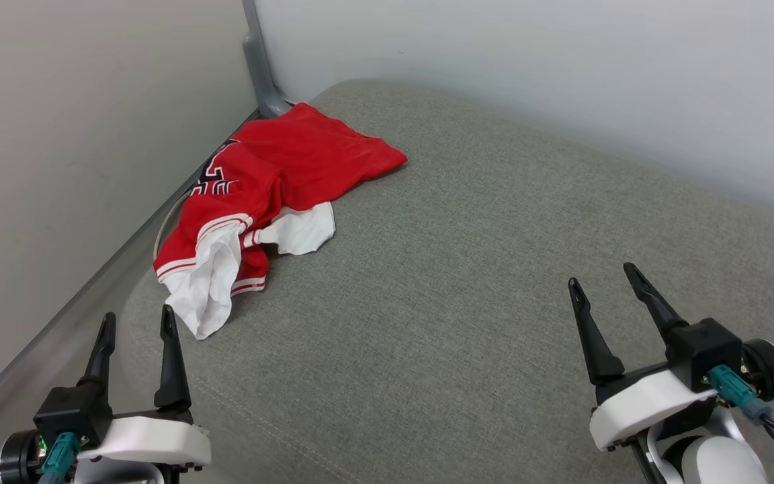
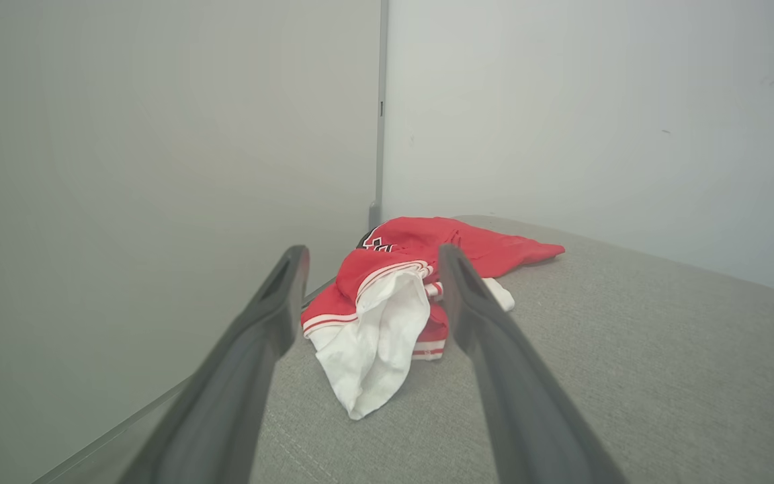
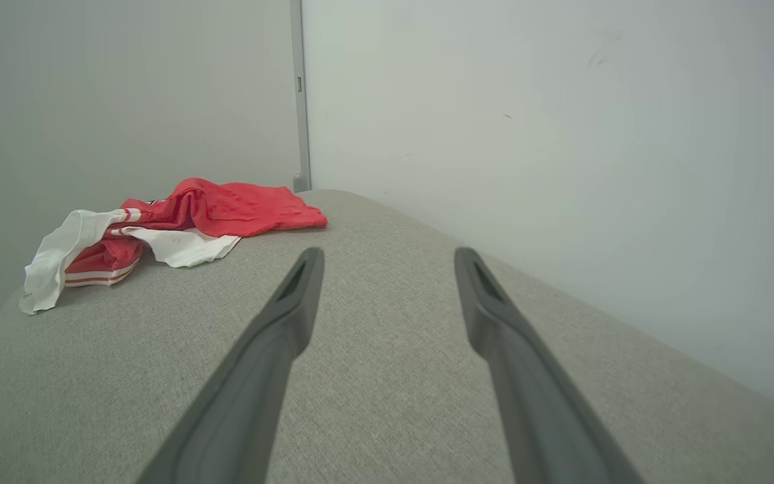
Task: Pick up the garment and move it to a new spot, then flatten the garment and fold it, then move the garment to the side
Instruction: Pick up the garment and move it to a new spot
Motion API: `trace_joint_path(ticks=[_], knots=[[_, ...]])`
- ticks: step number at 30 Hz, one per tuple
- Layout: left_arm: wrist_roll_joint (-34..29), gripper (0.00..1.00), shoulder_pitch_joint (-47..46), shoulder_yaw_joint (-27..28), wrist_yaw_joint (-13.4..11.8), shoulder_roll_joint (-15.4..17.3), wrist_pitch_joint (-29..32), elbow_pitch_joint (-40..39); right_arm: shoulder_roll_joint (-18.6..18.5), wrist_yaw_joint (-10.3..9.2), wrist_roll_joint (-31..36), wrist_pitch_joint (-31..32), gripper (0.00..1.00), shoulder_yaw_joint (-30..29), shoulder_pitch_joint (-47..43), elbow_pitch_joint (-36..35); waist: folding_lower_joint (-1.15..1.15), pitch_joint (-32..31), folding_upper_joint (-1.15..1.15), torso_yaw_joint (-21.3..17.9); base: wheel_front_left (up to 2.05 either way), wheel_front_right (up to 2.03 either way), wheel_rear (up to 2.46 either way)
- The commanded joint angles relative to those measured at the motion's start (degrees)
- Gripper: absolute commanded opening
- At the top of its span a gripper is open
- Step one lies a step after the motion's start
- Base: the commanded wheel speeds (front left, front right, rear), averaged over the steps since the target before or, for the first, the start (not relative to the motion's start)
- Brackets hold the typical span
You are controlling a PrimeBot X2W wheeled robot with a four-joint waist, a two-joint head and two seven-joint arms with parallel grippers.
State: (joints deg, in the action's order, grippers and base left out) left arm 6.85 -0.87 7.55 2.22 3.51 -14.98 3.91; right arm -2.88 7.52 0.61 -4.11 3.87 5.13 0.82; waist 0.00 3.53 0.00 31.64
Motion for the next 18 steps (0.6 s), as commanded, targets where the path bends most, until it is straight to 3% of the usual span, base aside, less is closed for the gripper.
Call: trace_joint_path(ticks=[1, 11, 18], knots=[[0.4, 1.0, 0.5, 0.3, 0.2, -0.1, -0.3, -0.3, 0.0, -0.06, 0.5, -0.5, 1.0, 0.1, 1.1, 0.4, 0.0, 0.2, 0.0, 0.1, 0.0, 0.0, 0.0], [1.7, 1.0, -4.2, 0.5, 3.0, -0.3, -0.3, 2.3, 0.0, -0.06, 0.8, -0.9, 1.0, -1.7, 1.2, 0.9, 0.0, 2.2, 0.0, -0.1, 0.0, 0.0, 0.0], [4.0, 1.0, -13.2, 0.1, 4.7, 2.4, -0.3, 10.1, 0.0, -0.05, 1.6, 0.3, 1.0, -4.9, -1.4, -2.9, 0.0, 5.7, 0.0, -1.4, 0.0, 0.0, 0.0]])
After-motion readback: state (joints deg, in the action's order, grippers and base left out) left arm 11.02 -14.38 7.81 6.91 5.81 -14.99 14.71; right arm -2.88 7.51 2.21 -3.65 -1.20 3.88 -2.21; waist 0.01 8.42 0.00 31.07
